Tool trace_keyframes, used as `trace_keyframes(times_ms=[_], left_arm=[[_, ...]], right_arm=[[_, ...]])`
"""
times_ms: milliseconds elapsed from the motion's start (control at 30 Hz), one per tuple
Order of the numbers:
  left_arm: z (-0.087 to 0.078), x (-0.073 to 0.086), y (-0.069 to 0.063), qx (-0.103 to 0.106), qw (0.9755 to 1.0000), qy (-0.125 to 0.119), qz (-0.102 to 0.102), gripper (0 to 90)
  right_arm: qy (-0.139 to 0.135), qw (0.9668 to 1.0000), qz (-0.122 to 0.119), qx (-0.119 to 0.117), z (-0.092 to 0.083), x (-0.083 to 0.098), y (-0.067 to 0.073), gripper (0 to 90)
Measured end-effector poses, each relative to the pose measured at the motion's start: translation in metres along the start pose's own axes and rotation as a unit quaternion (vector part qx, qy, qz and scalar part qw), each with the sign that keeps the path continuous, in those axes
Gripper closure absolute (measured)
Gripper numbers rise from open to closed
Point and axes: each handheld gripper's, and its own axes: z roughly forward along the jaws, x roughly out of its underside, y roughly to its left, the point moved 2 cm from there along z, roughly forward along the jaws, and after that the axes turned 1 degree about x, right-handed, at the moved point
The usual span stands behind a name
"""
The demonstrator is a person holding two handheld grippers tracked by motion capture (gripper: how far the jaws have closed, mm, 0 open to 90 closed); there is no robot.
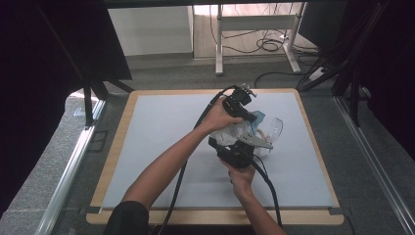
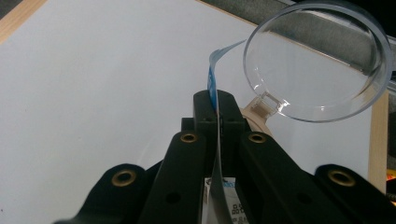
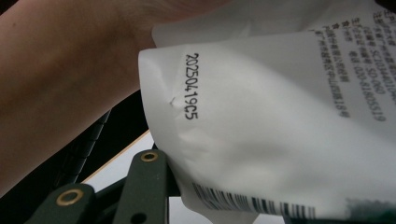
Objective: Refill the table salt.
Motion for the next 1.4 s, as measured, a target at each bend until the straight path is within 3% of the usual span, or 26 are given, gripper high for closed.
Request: trace_keyframes(times_ms=[1400], left_arm=[[0.0042,-0.0047,-0.0031,0.0,1.0,0.006,0.007,89.8]], right_arm=[[-0.005,1.0,-0.003,0.002,-0.003,-0.0028,-0.0024,65.1]])
